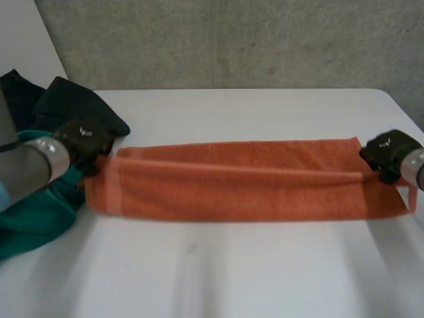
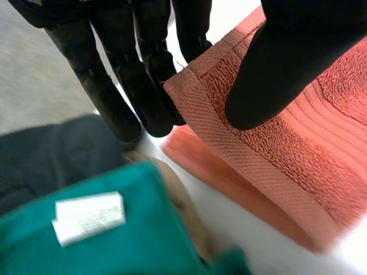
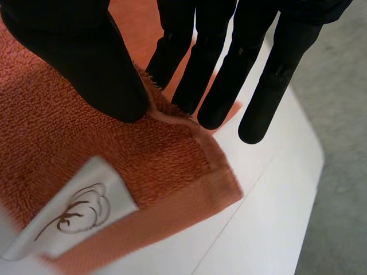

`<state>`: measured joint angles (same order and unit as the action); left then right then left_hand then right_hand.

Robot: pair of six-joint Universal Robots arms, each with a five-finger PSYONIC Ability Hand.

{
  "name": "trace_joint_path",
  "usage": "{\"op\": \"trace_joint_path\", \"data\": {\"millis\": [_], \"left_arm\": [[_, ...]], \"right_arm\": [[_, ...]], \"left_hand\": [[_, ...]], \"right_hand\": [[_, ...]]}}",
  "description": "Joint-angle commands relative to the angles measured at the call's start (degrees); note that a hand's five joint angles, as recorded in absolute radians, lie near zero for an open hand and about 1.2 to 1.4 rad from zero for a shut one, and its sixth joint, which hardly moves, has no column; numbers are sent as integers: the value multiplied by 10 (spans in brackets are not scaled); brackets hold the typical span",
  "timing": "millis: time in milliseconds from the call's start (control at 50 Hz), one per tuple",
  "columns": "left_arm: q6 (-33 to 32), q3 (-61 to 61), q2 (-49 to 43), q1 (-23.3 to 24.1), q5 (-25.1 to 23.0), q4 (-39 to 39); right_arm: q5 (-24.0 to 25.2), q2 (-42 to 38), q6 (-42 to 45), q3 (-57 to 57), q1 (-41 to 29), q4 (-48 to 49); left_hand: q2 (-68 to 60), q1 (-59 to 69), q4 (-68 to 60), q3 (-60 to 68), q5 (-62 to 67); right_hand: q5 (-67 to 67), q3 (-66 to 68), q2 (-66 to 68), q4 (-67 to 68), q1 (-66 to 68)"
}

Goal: Fold the laundry.

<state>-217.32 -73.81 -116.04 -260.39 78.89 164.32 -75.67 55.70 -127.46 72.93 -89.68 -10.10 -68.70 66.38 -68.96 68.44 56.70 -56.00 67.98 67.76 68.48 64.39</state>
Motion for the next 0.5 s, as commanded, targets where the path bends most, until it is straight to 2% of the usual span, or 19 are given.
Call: {"op": "trace_joint_path", "data": {"millis": [20, 160, 280, 300, 320, 340, 360, 380, 500], "left_arm": [[49, 189, -117, 35, 70, 11], [59, 355, -232, 58, 116, -29], [57, 474, -323, 66, 137, -70], [58, 502, -344, 67, 144, -84], [59, 514, -352, 67, 147, -91], [59, 525, -360, 68, 152, -96], [63, 545, -372, 72, 163, -106], [66, 552, -377, 75, 168, -109], [85, 558, -369, 92, 197, -105]], "right_arm": [[-16, -82, -72, -107, -34, 105], [-48, -174, -83, -218, -65, 182], [-54, -249, -79, -303, -84, 199], [-56, -272, -80, -325, -87, 206], [-58, -284, -78, -334, -88, 209], [-62, -293, -79, -343, -89, 215], [-73, -311, -81, -359, -92, 225], [-79, -318, -82, -365, -91, 229], [-119, -315, -124, -351, -90, 222]], "left_hand": [[-113, 136, -110, 116, 133], [-113, 136, -110, 116, 133], [-113, 136, -110, 116, 133], [-113, 136, -110, 116, 133], [-113, 136, -110, 116, 133], [42, -19, 44, -39, -22], [453, -430, 455, -450, -433], [587, -564, 590, -584, -567], [587, -564, 590, -584, -567]], "right_hand": [[-140, 120, 122, 115, 156], [-140, 120, 122, 115, 156], [-140, 120, 122, 115, 156], [243, -263, -261, -268, -227], [455, -475, -473, -480, -439], [560, -580, -578, -585, -544], [560, -580, -578, -585, -544], [560, -580, -578, -585, -544], [560, -580, -578, -585, -544]]}}
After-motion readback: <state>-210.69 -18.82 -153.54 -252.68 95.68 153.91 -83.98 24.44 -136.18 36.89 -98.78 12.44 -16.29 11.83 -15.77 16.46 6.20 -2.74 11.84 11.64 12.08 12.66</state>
